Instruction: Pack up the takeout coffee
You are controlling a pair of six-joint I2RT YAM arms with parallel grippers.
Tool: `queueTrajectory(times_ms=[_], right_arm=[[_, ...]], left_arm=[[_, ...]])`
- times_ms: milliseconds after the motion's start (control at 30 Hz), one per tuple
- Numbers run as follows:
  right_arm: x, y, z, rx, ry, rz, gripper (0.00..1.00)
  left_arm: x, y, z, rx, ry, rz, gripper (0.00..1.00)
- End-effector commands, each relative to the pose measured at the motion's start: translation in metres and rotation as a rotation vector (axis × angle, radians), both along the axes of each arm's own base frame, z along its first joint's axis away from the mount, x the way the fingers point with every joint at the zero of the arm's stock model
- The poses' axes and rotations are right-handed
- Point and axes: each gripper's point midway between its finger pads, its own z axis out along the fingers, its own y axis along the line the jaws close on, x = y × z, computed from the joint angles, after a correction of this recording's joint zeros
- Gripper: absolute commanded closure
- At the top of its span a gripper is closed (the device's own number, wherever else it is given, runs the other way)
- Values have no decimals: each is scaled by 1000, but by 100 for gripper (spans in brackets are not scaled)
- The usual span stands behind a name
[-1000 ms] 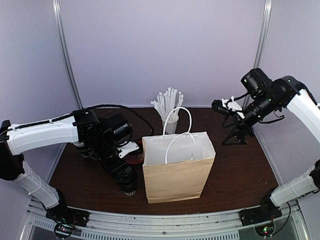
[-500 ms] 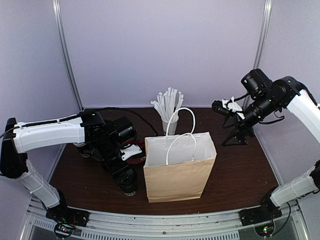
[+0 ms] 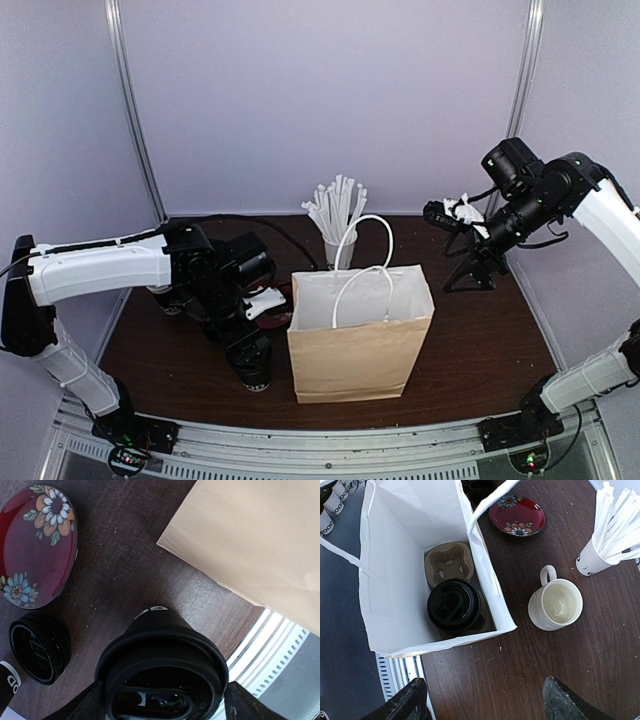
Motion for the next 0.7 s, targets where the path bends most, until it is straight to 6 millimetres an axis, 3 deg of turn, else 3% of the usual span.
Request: queueTrajectory(times_ms=[0, 133, 333, 667], right_arm=[[2, 2, 4, 19, 0, -1, 17], [3, 3, 5, 20, -1, -1, 17], [4, 4, 7, 24, 0, 3, 17], [3, 5, 6, 27, 6, 4, 17]], left_arm=[[-8, -7, -11, -2, 35, -18, 18], [-12, -1, -11, 19, 42, -14, 20], [-15, 10, -10, 42, 15, -21, 14], [-18, 11, -20, 77, -7, -57, 17]])
